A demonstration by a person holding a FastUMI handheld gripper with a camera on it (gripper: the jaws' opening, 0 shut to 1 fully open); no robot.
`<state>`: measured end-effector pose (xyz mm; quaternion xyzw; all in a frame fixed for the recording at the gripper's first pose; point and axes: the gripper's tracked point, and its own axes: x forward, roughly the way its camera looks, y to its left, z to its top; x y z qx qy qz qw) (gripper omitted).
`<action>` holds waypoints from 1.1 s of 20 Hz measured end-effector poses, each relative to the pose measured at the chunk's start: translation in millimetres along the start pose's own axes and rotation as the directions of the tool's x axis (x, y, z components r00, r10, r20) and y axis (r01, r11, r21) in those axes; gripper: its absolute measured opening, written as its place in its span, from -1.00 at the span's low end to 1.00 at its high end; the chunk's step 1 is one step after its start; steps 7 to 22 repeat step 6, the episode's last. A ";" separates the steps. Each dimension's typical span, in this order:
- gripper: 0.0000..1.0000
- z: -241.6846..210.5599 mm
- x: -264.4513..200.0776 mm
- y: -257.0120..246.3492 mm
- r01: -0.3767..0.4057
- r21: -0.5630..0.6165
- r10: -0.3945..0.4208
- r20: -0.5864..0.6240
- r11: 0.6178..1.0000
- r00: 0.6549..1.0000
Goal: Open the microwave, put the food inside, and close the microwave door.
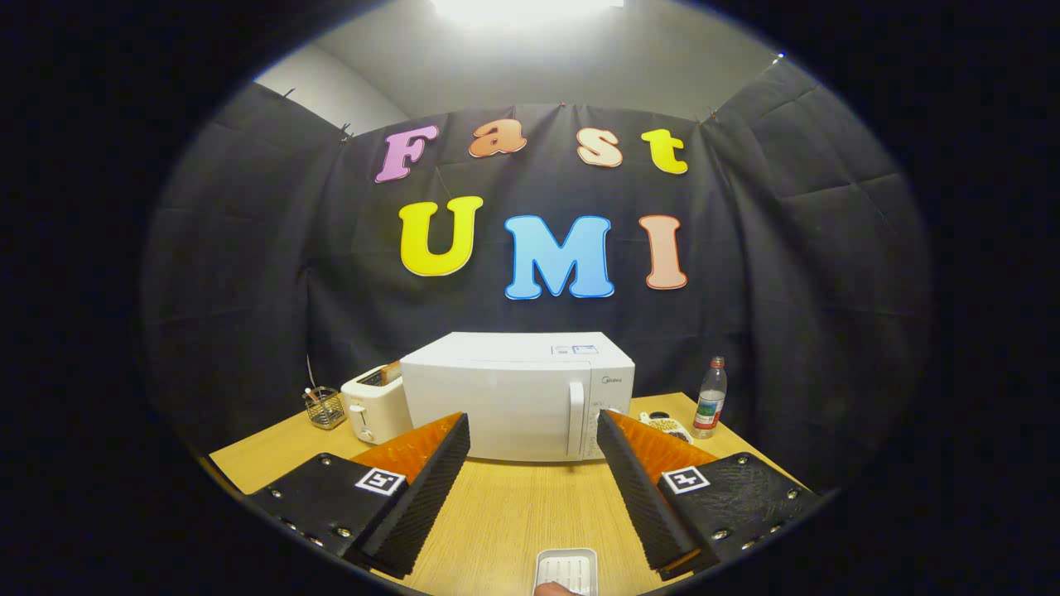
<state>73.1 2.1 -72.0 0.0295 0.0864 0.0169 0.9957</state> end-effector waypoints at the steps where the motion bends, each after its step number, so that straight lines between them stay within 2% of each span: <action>1: 0.94 -0.2 -0.7 0.0 -0.001 0.000 0.001 0.001 1.000 1.000; 22: 0.94 -0.4 -0.4 -4.2 0.003 -0.001 -0.003 -0.002 1.000 1.000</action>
